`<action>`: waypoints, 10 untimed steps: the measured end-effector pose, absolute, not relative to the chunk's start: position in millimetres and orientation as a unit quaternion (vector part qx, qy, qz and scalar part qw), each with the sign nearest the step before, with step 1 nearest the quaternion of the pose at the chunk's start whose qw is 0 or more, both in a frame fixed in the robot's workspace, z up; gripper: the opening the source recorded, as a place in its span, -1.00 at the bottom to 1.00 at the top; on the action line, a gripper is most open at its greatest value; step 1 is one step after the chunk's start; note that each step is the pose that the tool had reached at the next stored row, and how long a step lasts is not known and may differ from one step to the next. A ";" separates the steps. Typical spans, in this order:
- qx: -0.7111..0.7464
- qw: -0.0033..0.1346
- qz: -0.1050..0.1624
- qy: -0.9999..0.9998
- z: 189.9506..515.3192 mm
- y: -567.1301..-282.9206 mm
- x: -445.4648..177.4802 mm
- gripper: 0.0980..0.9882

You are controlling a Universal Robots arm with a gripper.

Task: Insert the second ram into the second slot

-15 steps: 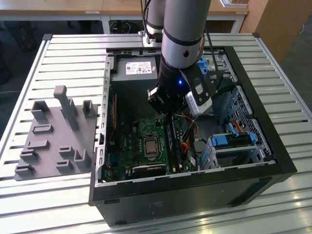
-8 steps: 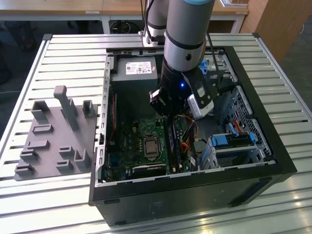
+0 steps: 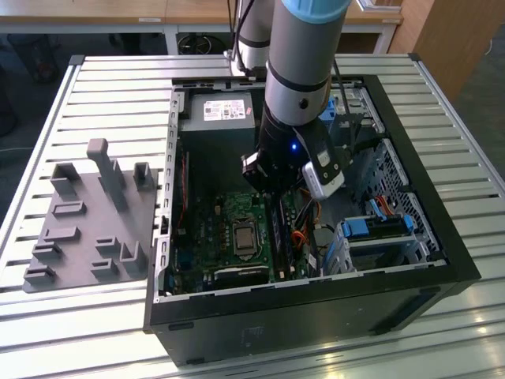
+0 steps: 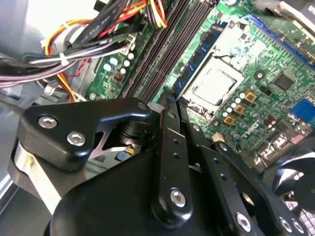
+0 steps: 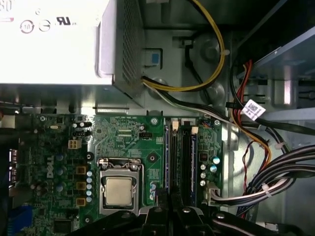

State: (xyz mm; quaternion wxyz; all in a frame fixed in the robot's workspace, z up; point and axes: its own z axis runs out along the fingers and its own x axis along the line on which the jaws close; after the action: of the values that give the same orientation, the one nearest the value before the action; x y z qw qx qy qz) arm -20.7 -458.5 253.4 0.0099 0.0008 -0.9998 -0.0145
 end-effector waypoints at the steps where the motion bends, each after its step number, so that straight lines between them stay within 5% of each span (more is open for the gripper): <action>1: 0.000 0.010 -0.014 -1.000 252.1 -458.8 -20.7 -0.91; 10: 0.000 0.010 -0.015 -1.000 249.9 -459.1 -20.7 -0.91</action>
State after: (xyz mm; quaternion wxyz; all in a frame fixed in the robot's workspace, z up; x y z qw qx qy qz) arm -20.7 -459.1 249.9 0.0099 0.0001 -0.9998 -0.0146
